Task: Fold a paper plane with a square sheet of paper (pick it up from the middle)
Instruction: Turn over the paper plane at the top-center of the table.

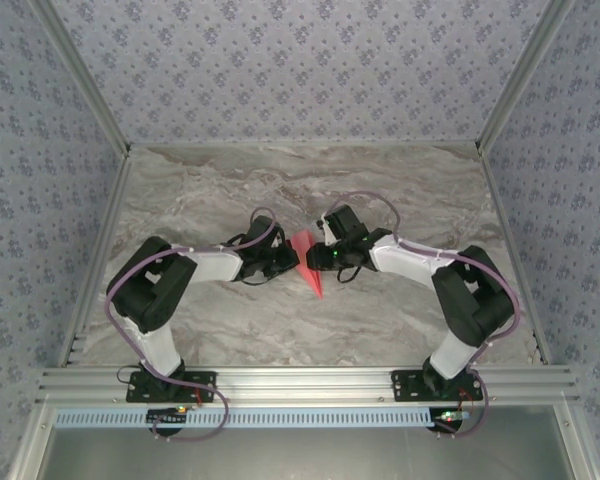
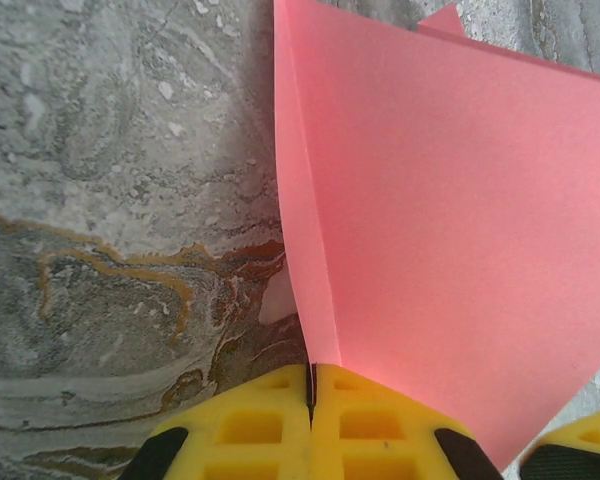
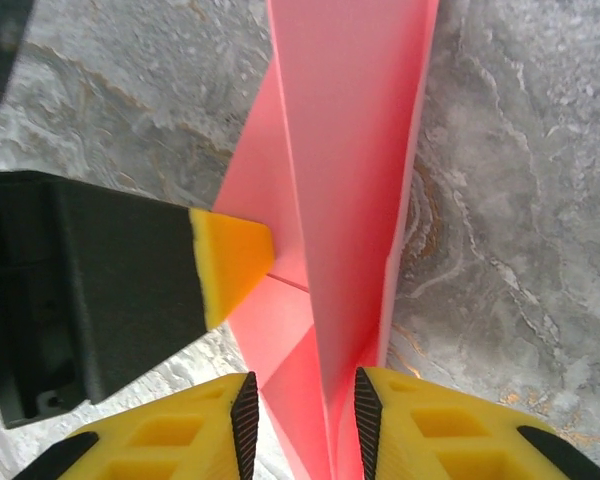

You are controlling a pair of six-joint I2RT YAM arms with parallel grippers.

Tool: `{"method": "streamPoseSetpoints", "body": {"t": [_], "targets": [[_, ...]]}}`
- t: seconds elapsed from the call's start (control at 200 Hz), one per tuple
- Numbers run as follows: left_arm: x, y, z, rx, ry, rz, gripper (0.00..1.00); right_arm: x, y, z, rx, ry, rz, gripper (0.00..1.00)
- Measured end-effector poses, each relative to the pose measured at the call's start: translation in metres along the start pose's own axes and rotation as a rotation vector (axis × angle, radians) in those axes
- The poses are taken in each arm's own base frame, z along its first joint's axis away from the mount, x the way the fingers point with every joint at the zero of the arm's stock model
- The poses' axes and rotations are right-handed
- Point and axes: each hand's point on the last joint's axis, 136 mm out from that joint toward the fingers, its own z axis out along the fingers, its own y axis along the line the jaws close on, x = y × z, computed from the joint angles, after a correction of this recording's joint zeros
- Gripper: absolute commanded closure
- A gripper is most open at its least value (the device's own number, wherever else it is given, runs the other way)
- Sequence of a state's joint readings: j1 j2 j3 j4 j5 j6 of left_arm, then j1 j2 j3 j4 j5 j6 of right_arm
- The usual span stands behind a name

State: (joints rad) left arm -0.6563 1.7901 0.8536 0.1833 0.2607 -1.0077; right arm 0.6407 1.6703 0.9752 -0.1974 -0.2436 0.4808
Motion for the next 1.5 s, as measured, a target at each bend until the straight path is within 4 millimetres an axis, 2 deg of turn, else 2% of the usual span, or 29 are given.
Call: {"method": "streamPoseSetpoints", "body": {"t": [0.34,0.904,1.159,1.504], "targets": [[0.0,0.0,0.0,0.0,0.0,0.0,1.0,0.006,0.0,0.01,0.016,0.039,-0.014,0.62],[-0.001,0.004,0.0,-0.018,-0.006,-0.003,1.0,0.021,0.0,0.011,0.049,0.083,-0.041,0.6],[0.001,0.007,0.0,-0.031,-0.002,-0.006,1.0,0.037,-0.002,0.012,0.071,0.116,-0.052,0.6],[0.001,0.007,0.0,-0.031,-0.002,-0.007,1.0,0.04,-0.003,0.015,0.092,0.123,-0.064,0.55]]}}
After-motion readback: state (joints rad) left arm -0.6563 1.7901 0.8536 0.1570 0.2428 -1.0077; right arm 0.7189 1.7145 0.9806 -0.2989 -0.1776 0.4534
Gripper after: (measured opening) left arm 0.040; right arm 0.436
